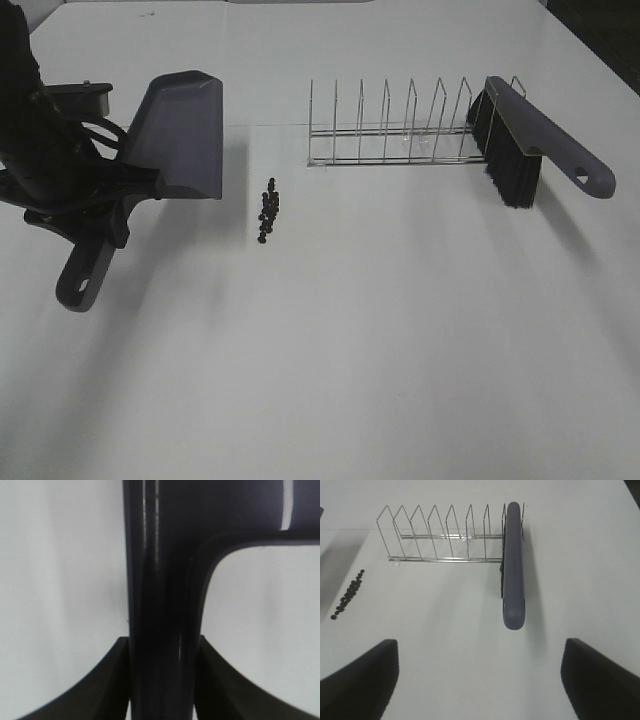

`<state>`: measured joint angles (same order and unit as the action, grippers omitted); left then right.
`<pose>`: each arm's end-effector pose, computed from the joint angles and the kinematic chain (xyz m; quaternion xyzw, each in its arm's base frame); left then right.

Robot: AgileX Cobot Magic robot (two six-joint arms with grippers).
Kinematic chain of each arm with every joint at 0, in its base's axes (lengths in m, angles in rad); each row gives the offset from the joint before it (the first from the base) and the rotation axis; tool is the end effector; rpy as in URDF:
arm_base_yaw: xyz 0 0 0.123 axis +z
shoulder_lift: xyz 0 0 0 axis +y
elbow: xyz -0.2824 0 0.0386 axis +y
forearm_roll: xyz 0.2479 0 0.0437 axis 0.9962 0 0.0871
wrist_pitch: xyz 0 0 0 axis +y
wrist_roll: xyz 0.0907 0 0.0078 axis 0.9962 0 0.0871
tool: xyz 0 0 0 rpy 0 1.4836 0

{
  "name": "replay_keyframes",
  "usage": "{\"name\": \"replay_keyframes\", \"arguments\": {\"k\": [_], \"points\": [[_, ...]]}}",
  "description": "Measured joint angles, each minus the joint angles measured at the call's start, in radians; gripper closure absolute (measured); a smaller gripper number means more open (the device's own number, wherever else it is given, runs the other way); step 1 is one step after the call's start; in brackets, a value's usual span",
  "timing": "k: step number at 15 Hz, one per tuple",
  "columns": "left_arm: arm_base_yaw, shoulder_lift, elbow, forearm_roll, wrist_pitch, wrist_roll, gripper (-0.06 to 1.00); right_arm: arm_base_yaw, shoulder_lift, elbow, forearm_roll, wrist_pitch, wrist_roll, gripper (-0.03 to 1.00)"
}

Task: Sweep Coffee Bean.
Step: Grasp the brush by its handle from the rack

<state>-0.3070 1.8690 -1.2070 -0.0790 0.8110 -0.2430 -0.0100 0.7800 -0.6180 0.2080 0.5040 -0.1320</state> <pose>0.3406 -0.1135 0.1743 0.0074 0.9952 -0.0549 0.0804 0.1544 0.0076 0.3032 0.0027 0.8765 0.0536 0.4783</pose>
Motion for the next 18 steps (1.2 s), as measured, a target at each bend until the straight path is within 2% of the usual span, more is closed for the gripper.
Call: {"name": "replay_keyframes", "arguments": {"k": [2, 3, 4, 6, 10, 12, 13, 18], "points": [[0.000, 0.000, 0.000, 0.001, 0.003, 0.003, 0.63, 0.000, 0.257, -0.144, 0.002, -0.003, -0.004, 0.23], [0.000, 0.000, 0.000, 0.001, 0.005, 0.003, 0.63, 0.000, 0.475, -0.301, 0.002, 0.027, -0.012, 0.23], [0.000, 0.000, 0.000, 0.001, 0.006, 0.003, 0.63, 0.000, 0.580, -0.399, 0.002, 0.063, -0.012, 0.23], [0.000, 0.000, 0.000, 0.002, 0.006, 0.003, 0.63, 0.000, 0.720, -0.547, -0.020, 0.132, -0.012, 0.24], [0.000, 0.000, 0.000, 0.002, 0.012, 0.003, 0.63, 0.000, 1.044, -0.959, -0.105, 0.322, -0.012, 0.38], [0.000, 0.000, 0.000, 0.002, 0.017, 0.004, 0.63, 0.000, 1.145, -1.095, -0.108, 0.377, -0.012, 0.40], [0.000, 0.000, 0.000, 0.002, 0.019, 0.007, 0.63, 0.000, 1.239, -1.220, -0.110, 0.433, -0.012, 0.40], [0.000, 0.000, 0.000, 0.005, 0.022, 0.007, 0.63, 0.000, 1.519, -1.535, -0.152, 0.572, -0.012, 0.45]]}}
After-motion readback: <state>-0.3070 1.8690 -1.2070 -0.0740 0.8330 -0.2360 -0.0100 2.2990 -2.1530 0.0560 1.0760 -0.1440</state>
